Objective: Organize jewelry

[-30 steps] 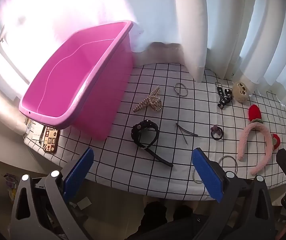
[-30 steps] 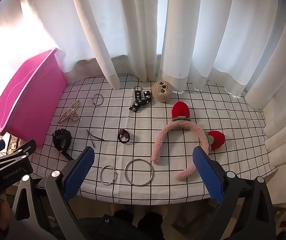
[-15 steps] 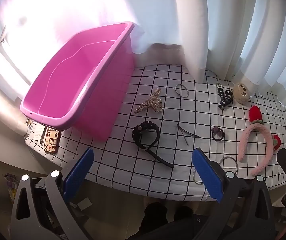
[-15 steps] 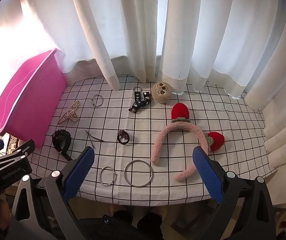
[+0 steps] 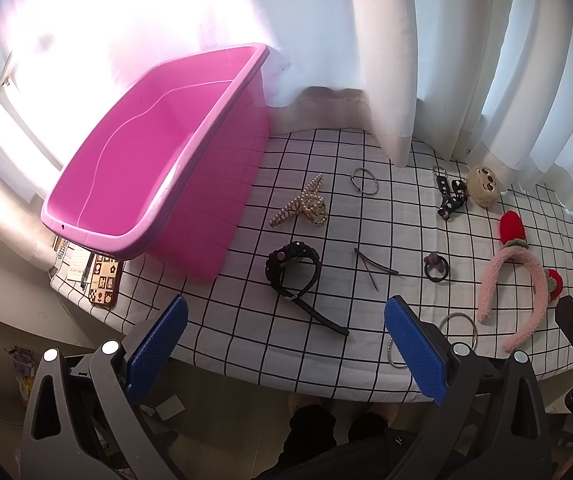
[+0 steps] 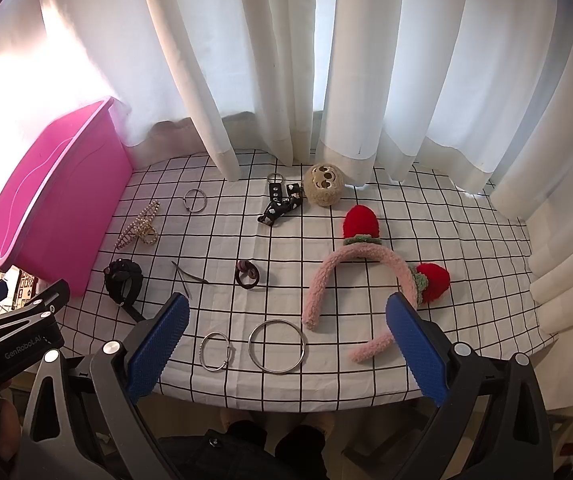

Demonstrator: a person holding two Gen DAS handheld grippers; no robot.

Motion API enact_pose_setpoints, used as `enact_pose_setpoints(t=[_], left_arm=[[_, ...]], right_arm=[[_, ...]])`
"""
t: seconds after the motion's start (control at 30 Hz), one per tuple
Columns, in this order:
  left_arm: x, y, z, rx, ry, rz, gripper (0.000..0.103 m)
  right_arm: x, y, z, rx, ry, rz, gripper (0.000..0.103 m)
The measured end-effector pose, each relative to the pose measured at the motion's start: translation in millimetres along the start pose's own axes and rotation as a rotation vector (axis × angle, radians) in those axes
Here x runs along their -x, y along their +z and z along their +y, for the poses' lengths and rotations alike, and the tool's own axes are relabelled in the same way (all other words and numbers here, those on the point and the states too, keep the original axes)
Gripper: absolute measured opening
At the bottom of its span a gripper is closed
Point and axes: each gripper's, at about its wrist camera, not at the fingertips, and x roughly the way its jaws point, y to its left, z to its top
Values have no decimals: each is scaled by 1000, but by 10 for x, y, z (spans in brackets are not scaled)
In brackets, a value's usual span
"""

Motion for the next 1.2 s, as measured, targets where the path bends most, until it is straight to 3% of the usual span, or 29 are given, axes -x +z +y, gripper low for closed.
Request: enact_pose_setpoints(t=[1.2], left_arm=[[-24, -24, 37, 7, -6, 11, 97]], right_arm=[[-48, -26, -40, -12, 8, 13, 94]])
